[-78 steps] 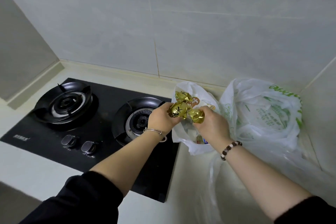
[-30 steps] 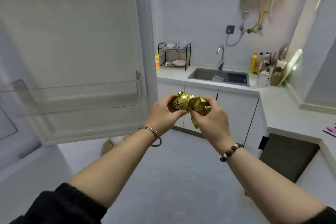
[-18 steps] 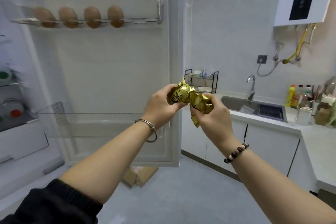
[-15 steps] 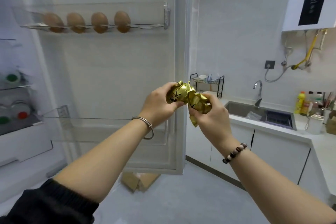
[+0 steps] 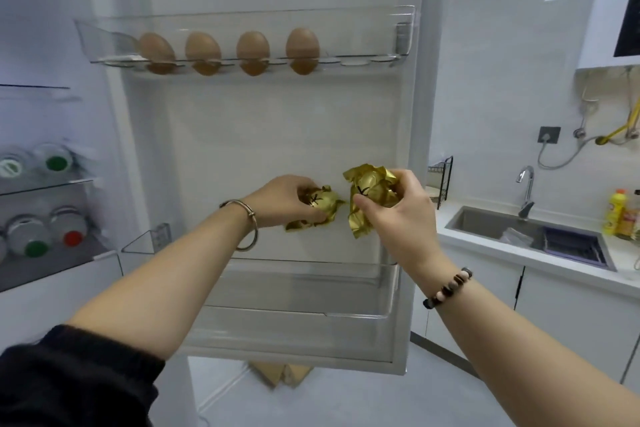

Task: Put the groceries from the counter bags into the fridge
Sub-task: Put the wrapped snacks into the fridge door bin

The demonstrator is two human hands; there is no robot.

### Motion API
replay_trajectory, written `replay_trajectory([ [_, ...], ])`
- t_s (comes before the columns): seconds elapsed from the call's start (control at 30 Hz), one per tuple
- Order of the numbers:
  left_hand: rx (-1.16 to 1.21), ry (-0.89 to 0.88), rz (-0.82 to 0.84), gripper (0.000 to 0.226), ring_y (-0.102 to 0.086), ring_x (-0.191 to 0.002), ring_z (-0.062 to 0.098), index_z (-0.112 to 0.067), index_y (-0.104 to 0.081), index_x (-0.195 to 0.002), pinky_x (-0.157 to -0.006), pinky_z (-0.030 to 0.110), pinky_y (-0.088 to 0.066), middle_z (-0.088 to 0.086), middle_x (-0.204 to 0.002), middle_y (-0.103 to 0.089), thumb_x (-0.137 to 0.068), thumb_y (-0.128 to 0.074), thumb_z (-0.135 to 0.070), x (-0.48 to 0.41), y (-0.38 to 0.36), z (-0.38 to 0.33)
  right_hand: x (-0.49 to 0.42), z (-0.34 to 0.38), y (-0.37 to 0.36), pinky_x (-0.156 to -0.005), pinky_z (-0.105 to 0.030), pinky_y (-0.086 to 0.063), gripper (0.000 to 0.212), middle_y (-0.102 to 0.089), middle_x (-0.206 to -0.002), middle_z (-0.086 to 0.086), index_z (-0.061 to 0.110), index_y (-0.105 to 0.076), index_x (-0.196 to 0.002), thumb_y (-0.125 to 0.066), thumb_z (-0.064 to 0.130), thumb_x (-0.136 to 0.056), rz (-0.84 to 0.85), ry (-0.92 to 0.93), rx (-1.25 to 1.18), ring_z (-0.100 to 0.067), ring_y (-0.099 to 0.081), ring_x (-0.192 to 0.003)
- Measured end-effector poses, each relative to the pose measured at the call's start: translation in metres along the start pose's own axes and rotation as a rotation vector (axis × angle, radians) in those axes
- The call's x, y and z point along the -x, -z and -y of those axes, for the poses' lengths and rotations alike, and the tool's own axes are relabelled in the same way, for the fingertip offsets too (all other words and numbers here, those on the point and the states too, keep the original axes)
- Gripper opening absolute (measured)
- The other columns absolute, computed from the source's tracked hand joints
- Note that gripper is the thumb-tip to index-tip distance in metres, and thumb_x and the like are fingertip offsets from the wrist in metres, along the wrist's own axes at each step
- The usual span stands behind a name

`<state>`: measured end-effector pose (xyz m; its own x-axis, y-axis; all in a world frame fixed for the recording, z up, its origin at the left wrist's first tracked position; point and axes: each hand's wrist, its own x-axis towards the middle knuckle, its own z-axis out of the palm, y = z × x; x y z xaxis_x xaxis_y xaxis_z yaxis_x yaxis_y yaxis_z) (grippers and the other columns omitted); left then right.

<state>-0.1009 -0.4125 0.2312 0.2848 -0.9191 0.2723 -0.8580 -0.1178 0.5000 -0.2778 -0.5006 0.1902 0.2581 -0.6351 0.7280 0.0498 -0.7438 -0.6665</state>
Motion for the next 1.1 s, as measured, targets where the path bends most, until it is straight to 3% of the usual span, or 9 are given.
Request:
replay_trajectory([
  [0.13,-0.147,-0.008,0.260,0.033,-0.064,-0.086,0.018,-0.020,-0.068,-0.098,-0.078,0.035,-0.052,0.003,-0.094,-0.069,-0.072,-0.073,-0.040,-0.005,0.000,0.020,0.003,0.004,-0.024,-0.058,-0.009,-0.045,0.032,-0.062,-0.086,0.014,0.024,-0.056,-0.094,-0.078,0.029,-0.071,0.149,-0.186,0.070,0.001,-0.059,-0.078],
  [0.23,-0.238,-0.013,0.387,0.040,-0.062,-0.084,0.019,-0.019,-0.067,-0.103,-0.078,0.034,-0.050,0.003,-0.094,-0.069,-0.072,-0.073,-0.043,-0.009,-0.005,0.029,0.001,0.004,-0.030,-0.060,-0.021,-0.049,0.029,-0.065,-0.084,0.006,0.019,-0.059,-0.090,-0.077,0.027,-0.070,0.243,-0.303,0.185,-0.008,-0.062,-0.075],
  [0.3,-0.276,-0.028,0.426,0.040,-0.057,-0.075,0.019,-0.016,-0.066,-0.100,-0.071,0.032,-0.046,0.001,-0.084,-0.064,-0.072,-0.073,-0.045,-0.011,-0.008,0.035,-0.001,0.005,-0.030,-0.061,-0.025,-0.049,0.031,-0.066,-0.085,0.000,0.014,-0.059,-0.093,-0.077,0.025,-0.070,0.274,-0.368,0.232,-0.012,-0.062,-0.074],
  [0.43,-0.261,-0.075,0.441,0.035,-0.048,-0.069,0.014,-0.015,-0.067,-0.101,-0.065,0.025,-0.038,-0.002,-0.077,-0.057,-0.076,-0.070,-0.040,-0.010,-0.016,0.043,0.003,0.009,-0.032,-0.053,-0.026,-0.043,0.035,-0.062,-0.079,-0.002,0.011,-0.059,-0.091,-0.079,0.028,-0.068,0.388,-0.409,0.385,-0.015,-0.058,-0.069],
  [0.6,-0.260,-0.143,0.466,0.023,-0.052,-0.074,0.014,-0.021,-0.067,-0.093,-0.067,0.026,-0.041,-0.004,-0.078,-0.061,-0.076,-0.073,-0.036,-0.006,-0.024,0.050,0.009,0.012,-0.038,-0.065,-0.032,-0.047,0.042,-0.064,-0.089,-0.007,0.012,-0.059,-0.092,-0.079,0.038,-0.066,0.501,-0.415,0.561,-0.021,-0.060,-0.080],
  [0.7,-0.344,-0.154,0.500,0.036,-0.059,-0.089,0.016,-0.025,-0.066,-0.106,-0.079,0.028,-0.047,-0.002,-0.095,-0.067,-0.074,-0.073,-0.038,-0.004,-0.025,0.054,0.012,0.014,-0.040,-0.072,-0.035,-0.052,0.045,-0.065,-0.090,-0.006,0.013,-0.061,-0.094,-0.080,0.041,-0.065,0.528,-0.427,0.614,-0.020,-0.060,-0.082],
  [0.9,-0.388,-0.178,0.494,0.036,-0.058,-0.082,0.013,-0.027,-0.068,-0.104,-0.073,0.024,-0.047,-0.003,-0.093,-0.068,-0.073,-0.074,-0.043,0.000,-0.024,0.058,0.014,0.023,-0.039,-0.055,-0.025,-0.043,0.038,-0.062,-0.071,0.000,0.010,-0.066,-0.081,-0.080,0.042,-0.067,0.574,-0.480,0.613,-0.014,-0.057,-0.064],
  [1.1,-0.408,-0.165,0.500,0.041,-0.059,-0.088,0.018,-0.022,-0.068,-0.105,-0.080,0.029,-0.046,-0.001,-0.097,-0.068,-0.076,-0.070,-0.050,0.003,-0.023,0.060,0.015,0.025,-0.044,-0.067,-0.027,-0.045,0.045,-0.062,-0.095,-0.001,0.015,-0.058,-0.099,-0.075,0.046,-0.073,0.691,-0.454,0.748,-0.017,-0.057,-0.084],
])
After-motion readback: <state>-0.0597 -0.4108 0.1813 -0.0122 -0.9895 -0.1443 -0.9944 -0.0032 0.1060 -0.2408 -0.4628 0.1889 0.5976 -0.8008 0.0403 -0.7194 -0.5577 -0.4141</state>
